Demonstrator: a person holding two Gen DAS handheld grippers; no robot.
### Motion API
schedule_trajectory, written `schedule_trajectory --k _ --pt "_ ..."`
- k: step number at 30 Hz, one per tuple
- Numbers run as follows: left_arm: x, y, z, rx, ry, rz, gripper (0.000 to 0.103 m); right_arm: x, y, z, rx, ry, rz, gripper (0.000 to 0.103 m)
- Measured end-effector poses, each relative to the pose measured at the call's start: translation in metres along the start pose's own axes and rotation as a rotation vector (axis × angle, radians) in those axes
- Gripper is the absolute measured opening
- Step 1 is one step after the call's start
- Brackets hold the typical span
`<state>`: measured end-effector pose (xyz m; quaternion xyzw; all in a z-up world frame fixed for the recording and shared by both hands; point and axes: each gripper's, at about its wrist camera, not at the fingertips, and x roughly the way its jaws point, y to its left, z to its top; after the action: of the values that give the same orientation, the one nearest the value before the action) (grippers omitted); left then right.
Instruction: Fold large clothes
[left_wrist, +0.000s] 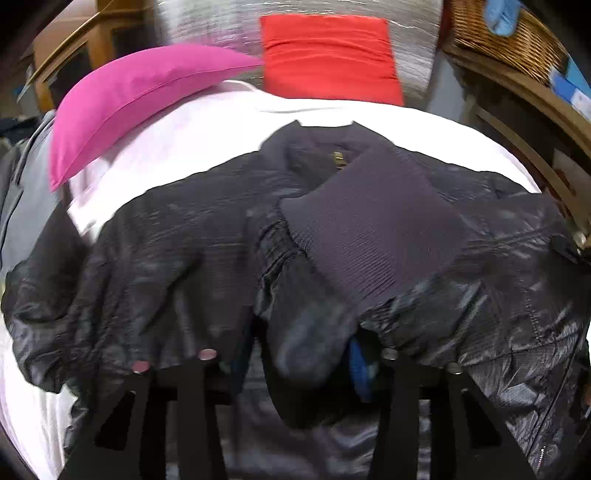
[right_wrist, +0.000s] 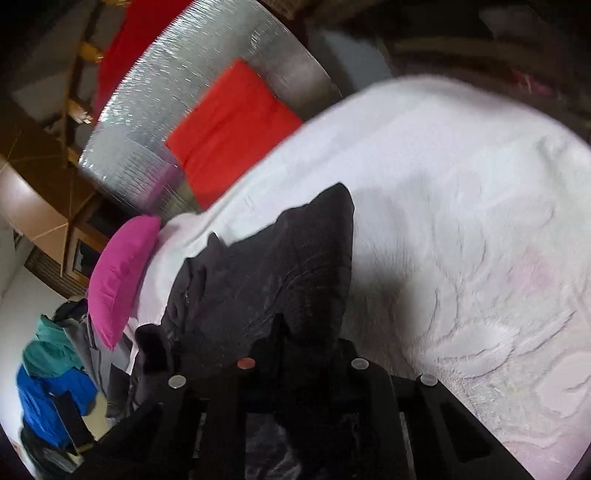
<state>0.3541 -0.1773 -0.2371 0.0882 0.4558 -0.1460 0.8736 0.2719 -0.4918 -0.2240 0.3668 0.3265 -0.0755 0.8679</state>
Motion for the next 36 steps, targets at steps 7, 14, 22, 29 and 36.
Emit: schedule_trajectory --k 7,14,22,29,36 --pt "-0.039 0.056 -0.007 -0.082 -0.042 0.025 0.047 -0.001 0.005 -0.009 -0.060 -0.011 -0.097 0.019" --pt "-0.052 0.133 -0.023 -0.231 -0.021 0.004 0.059 -0.006 -0.007 -0.009 0.002 0.009 -0.065 0.022" --pt "-0.069 0.198 -0.023 -0.363 -0.084 0.130 0.060 0.011 -0.011 -0.012 -0.027 0.079 -0.137 0.025" --pt "-0.092 0.295 -0.043 -0.572 -0.127 0.269 0.082 -0.032 0.012 -0.004 -0.050 -0.031 -0.195 0.041" --pt "-0.072 0.372 -0.077 -0.822 -0.059 0.197 0.082 -0.078 0.062 -0.026 -0.204 -0.232 -0.071 0.080"
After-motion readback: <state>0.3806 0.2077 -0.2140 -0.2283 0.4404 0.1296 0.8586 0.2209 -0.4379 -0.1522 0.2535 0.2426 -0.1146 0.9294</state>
